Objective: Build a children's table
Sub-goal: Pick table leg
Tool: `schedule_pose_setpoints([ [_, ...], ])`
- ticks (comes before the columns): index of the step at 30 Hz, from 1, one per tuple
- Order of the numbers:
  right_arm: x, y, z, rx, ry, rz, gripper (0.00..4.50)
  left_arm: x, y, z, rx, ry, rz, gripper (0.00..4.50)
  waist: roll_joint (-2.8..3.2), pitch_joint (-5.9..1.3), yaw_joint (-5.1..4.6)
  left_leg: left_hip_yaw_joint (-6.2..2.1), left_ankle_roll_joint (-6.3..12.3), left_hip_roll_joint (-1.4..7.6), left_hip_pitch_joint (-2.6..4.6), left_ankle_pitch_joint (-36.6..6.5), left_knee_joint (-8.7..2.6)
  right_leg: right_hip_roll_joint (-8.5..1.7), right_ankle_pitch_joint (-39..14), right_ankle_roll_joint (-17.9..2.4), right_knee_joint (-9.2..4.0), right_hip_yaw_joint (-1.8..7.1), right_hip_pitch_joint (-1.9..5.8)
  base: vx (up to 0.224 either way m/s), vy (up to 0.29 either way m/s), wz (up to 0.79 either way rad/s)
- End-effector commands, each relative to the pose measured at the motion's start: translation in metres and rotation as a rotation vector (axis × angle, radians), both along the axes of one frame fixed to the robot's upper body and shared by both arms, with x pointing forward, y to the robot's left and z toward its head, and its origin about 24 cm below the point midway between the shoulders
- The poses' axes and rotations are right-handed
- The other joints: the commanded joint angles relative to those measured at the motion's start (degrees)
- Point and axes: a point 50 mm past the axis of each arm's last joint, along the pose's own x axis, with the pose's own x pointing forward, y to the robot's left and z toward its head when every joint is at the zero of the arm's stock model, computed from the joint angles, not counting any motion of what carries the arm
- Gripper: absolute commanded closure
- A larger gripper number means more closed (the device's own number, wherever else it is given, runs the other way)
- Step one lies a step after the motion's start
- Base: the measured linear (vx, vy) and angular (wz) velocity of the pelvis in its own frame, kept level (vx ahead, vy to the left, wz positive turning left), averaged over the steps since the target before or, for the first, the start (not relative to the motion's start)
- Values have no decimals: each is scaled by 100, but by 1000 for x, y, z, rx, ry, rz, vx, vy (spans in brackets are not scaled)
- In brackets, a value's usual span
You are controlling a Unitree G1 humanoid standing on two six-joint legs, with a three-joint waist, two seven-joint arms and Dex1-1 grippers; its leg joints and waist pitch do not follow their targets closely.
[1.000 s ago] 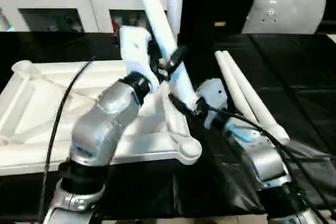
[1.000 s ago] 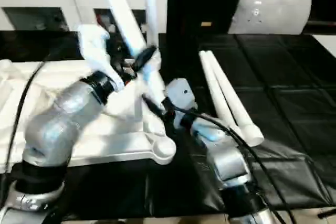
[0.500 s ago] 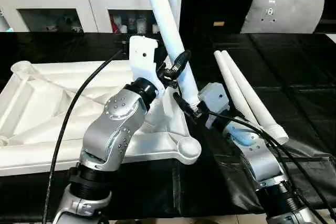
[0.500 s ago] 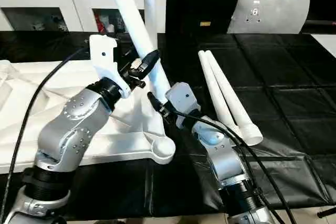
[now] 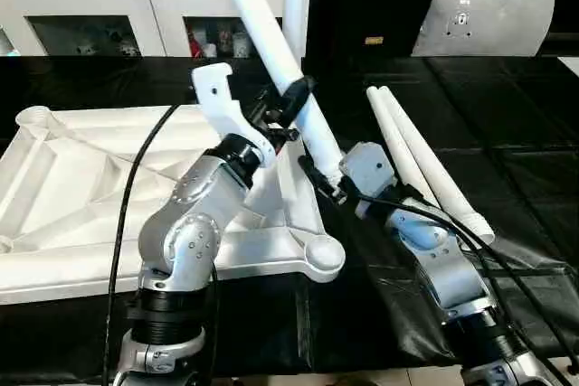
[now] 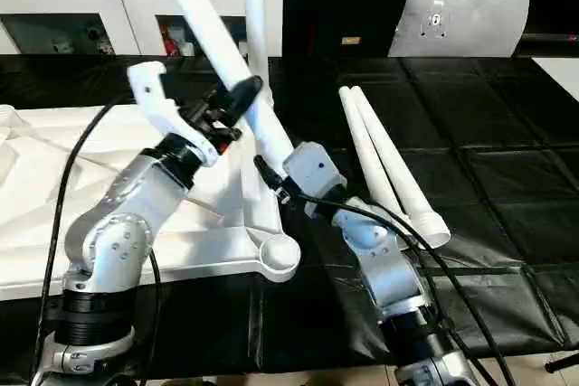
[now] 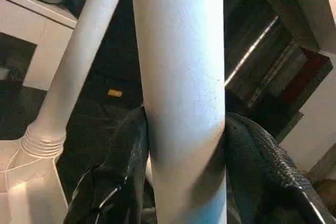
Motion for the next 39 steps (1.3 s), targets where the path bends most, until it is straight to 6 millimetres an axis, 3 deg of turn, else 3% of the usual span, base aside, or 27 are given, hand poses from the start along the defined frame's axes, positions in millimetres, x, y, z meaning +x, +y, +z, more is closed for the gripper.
schedule_pose_setpoints([
  [1,-2,11,5,-4,-21,71,190,1,0,1,28,-9,19,264,-27,-367,-18,-73,318,318,-9,-161,-346,-520,896,-1317,-392,291,360,0,0,0],
  [4,-3,11,6,18,-12,85,120,2,1,4,46,-26,25,264,-23,-362,-17,-72,327,324,-1,-261,-350,-533,743,-1311,-407,291,355,0,0,0],
  [17,-5,0,9,62,37,122,5,11,21,4,71,-26,92,265,4,-367,-15,-83,327,322,4,-249,-353,-521,856,-1324,-398,289,363,0,0,0],
  [21,-8,-10,17,126,61,142,0,13,28,4,93,-26,91,265,12,-376,-7,-88,378,336,6,-173,-352,-533,1003,-1315,-380,290,360,0,0,0],
  [25,-10,-27,33,325,163,180,0,11,34,5,110,-32,11,265,13,-372,2,-90,401,325,20,-211,-361,-523,899,-1340,-394,287,361,0,0,0],
  [30,-4,-50,35,412,362,141,0,6,38,7,133,-37,-107,265,53,-360,24,-83,217,301,29,-255,-367,-521,570,-1370,-426,286,353,0,0,0],
  [33,-4,-59,37,431,420,156,0,5,40,9,136,-45,-143,265,25,-364,27,-80,188,294,21,-227,-367,-515,495,-1357,-439,285,361,0,0,0],
  [38,-10,-65,48,523,516,261,0,0,41,16,118,-66,-244,265,34,-370,46,-81,205,299,23,-130,-358,-515,540,-1371,-431,281,364,0,0,0],
  [39,-13,-65,52,509,538,315,0,-2,40,18,125,-77,-296,265,8,-368,50,-75,224,288,21,-96,-360,-506,543,-1365,-427,275,367,0,0,0],
])
